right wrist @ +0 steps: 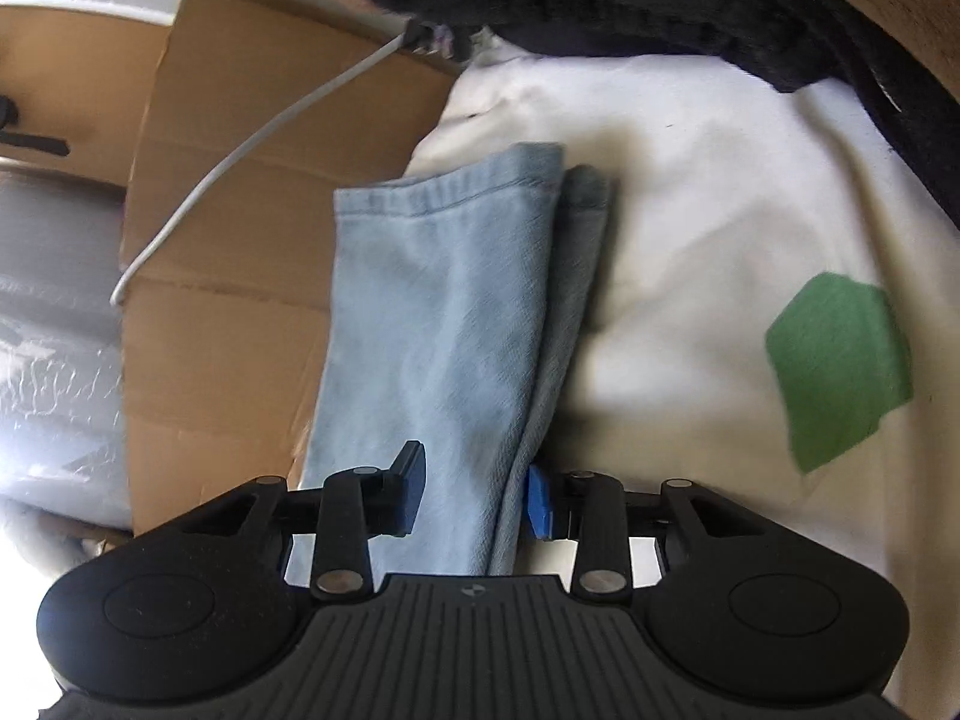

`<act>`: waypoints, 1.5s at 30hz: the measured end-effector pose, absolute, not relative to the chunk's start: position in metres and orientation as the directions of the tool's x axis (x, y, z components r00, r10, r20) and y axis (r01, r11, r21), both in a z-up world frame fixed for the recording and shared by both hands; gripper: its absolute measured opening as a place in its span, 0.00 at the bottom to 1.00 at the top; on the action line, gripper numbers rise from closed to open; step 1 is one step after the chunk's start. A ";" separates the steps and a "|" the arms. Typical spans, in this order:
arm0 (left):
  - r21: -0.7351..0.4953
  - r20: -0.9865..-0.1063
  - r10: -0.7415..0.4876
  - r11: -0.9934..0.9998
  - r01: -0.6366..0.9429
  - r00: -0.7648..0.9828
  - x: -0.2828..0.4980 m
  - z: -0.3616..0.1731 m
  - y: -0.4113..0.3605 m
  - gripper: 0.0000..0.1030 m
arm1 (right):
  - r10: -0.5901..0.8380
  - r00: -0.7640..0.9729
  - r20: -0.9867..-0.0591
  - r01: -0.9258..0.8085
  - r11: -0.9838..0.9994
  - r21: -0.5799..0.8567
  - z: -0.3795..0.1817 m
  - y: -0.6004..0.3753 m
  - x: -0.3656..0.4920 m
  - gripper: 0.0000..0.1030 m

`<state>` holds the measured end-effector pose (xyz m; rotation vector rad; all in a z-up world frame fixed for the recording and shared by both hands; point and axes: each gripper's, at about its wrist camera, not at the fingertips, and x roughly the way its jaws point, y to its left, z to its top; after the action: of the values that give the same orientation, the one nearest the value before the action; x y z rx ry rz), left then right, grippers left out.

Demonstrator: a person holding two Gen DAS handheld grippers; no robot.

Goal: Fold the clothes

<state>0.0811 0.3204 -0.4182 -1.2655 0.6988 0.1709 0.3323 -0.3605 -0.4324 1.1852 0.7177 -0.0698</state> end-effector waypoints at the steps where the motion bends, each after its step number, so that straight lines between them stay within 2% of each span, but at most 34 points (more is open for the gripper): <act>1: -0.812 -0.570 -0.249 0.314 -0.491 0.783 0.083 -0.422 0.319 0.46 | 0.306 0.783 -0.541 0.410 0.399 0.820 -0.433 -0.362 0.334 0.37; 6: -0.822 -0.554 -0.240 0.308 -0.478 0.797 0.094 -0.425 0.317 0.46 | 0.268 0.800 -0.537 0.417 0.394 0.819 -0.431 -0.370 0.349 0.38; 12: -0.840 -0.534 -0.284 0.285 -0.461 0.796 0.093 -0.425 0.314 0.46 | 0.132 0.834 -0.536 0.475 0.322 0.819 -0.426 -0.385 0.350 0.38; 16: -0.842 -0.532 -0.285 0.275 -0.464 0.797 0.092 -0.426 0.313 0.44 | 0.136 0.821 -0.555 0.477 0.371 0.797 -0.423 -0.387 0.358 0.35; 17: -0.839 -0.538 -0.286 0.277 -0.469 0.793 0.093 -0.426 0.313 0.42 | 0.144 0.814 -0.563 0.477 0.388 0.788 -0.420 -0.387 0.361 0.27; 18: -0.835 -0.544 -0.287 0.278 -0.474 0.789 0.093 -0.425 0.313 0.32 | 0.153 0.806 -0.571 0.480 0.397 0.783 -0.418 -0.388 0.363 0.10; 19: -0.832 -0.549 -0.289 0.280 -0.480 0.784 0.094 -0.425 0.312 0.27 | 0.161 0.799 -0.580 0.482 0.405 0.777 -0.415 -0.388 0.365 0.06; 24: -0.806 -0.585 -0.298 0.314 -0.501 0.754 0.097 -0.413 0.311 0.21 | 0.166 0.810 -0.563 0.440 0.463 0.769 -0.385 -0.386 0.362 0.06; 32: -0.794 -0.603 -0.355 0.349 -0.497 0.714 0.096 -0.381 0.323 0.19 | 0.134 0.798 -0.588 0.448 0.519 0.727 -0.334 -0.379 0.351 0.06; 39: -0.732 -0.678 -0.359 0.416 -0.540 0.641 0.075 -0.359 0.325 0.19 | 0.120 0.772 -0.625 0.494 0.504 0.708 -0.310 -0.397 0.295 0.06; 45: -0.633 -0.760 -0.315 0.558 -0.537 0.568 0.064 -0.328 0.317 0.19 | 0.132 0.752 -0.645 0.496 0.530 0.687 -0.294 -0.412 0.233 0.06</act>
<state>0.0639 0.3169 -0.3284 -1.0136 1.0015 0.1607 0.2332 -0.4122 -0.2938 1.0077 0.7131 -0.2405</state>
